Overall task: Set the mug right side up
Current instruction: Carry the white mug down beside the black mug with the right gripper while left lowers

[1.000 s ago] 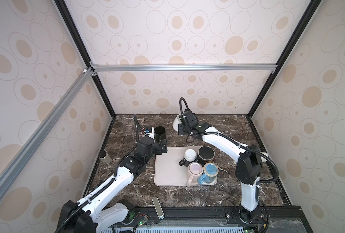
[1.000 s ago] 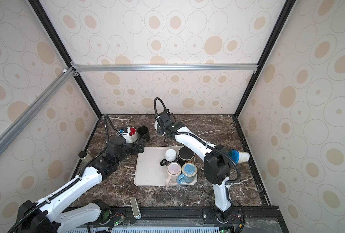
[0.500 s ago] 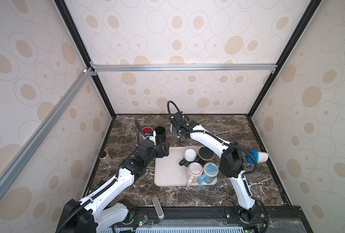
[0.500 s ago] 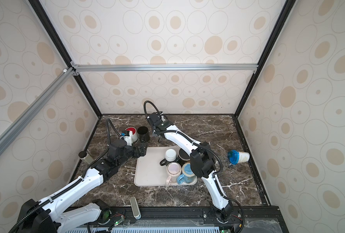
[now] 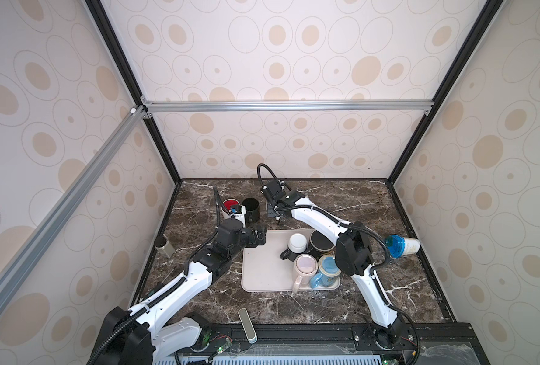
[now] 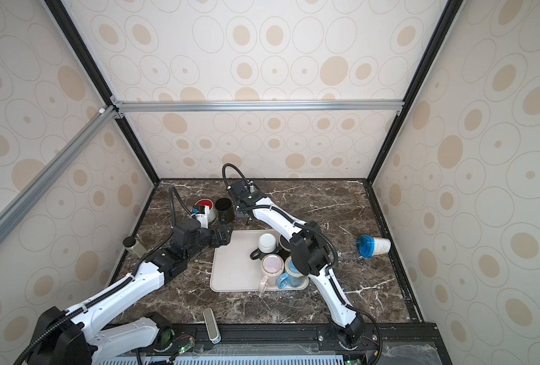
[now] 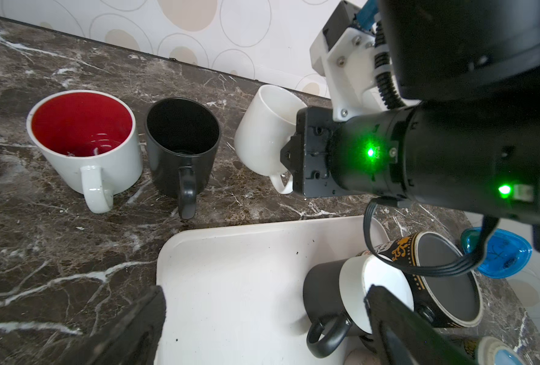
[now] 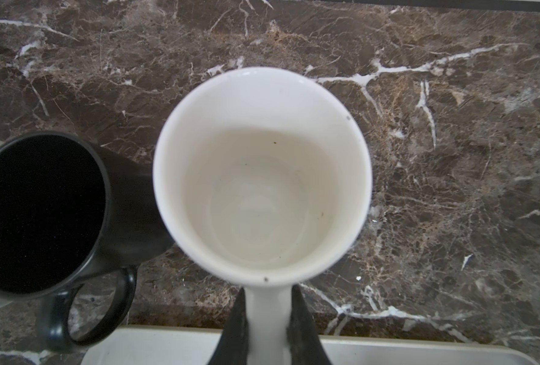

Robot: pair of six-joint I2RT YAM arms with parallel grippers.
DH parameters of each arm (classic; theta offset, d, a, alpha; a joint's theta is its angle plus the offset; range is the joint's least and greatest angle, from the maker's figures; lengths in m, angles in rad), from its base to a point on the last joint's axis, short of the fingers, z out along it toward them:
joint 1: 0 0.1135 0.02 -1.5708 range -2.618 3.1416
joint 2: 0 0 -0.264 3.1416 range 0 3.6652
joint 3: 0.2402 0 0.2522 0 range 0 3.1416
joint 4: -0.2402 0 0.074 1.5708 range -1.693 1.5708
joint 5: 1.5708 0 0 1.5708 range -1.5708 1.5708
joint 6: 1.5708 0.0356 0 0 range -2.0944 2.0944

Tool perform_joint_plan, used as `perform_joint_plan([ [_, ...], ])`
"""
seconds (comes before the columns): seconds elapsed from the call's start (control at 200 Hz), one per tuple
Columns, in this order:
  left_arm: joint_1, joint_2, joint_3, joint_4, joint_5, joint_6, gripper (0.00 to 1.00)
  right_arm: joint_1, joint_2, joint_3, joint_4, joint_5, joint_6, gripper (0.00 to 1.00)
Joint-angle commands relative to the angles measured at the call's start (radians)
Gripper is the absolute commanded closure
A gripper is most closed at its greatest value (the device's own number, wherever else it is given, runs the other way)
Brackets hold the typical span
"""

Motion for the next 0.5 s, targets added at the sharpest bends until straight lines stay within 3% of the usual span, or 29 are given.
perform_joint_plan([
  [0.0, -0.002, -0.001, -0.003, 0.022, 0.005, -0.016, 0.0, 0.011, 0.007, 0.056, 0.031, 0.018, 0.001, 1.0],
  [0.49, -0.002, -0.006, -0.013, 0.029, 0.009, -0.02, 0.0, 0.024, 0.053, 0.078, 0.023, -0.007, 0.015, 1.0],
])
